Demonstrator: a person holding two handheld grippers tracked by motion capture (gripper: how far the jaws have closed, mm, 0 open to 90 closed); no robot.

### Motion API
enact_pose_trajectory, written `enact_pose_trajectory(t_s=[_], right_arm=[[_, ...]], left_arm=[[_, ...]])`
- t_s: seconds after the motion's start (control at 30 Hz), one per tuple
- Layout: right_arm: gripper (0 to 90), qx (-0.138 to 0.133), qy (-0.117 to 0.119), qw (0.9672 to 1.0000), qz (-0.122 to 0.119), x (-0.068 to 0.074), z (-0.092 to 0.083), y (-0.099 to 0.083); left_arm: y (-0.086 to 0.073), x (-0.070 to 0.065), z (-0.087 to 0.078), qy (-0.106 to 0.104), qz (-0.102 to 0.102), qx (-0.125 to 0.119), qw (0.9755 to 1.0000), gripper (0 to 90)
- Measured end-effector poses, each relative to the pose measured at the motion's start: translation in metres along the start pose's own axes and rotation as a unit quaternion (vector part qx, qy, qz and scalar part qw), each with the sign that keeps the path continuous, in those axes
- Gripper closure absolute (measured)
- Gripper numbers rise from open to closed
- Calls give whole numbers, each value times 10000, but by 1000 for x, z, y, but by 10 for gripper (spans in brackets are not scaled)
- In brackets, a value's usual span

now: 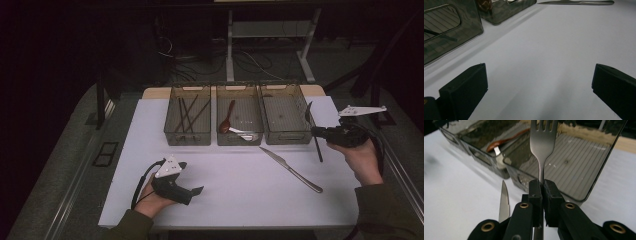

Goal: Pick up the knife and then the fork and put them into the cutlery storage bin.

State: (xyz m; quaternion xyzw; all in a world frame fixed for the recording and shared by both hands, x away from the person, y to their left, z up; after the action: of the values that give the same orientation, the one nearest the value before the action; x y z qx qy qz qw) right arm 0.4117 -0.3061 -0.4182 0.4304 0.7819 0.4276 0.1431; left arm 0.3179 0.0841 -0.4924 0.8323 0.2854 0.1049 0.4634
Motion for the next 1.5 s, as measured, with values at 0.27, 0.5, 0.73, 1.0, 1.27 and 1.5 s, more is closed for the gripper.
enact_pose_trajectory(t_s=[0.27,0.5,0.73,1.0,1.27,1.5], right_arm=[[847,-330,-114,9994,-76,-6,-5,22],[846,-578,-186,9981,-50,-14,-6,48],[846,-675,-265,9972,-194,-19,4,77],[846,-591,-344,9972,-286,-26,29,97],[846,-180,-444,9985,-278,-37,61,85],[846,310,-510,9974,-413,-43,79,66]], left_arm=[[0,0,0,10,-20,-2,10000,0],[1,0,0,-22,-43,-24,10000,0],[1,1,0,-2,-31,-19,10000,0],[0,1,-1,19,-34,-17,10000,0],[0,1,-2,21,-18,-20,10000,0],[0,0,-1,23,1,1,10000,0]])
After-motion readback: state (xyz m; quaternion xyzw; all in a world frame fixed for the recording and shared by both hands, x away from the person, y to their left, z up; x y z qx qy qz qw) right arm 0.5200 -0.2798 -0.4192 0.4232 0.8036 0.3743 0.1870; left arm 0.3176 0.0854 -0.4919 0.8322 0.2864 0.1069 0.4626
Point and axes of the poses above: each handheld gripper's, and its own axes: z roughly forward along the jaws, y roughly out of its top, x roughly to its left, the point moved 10 cm from there along z, roughly forward along the jaws, and after that the axes turned 1 degree about -z, right-handed, at the moved point
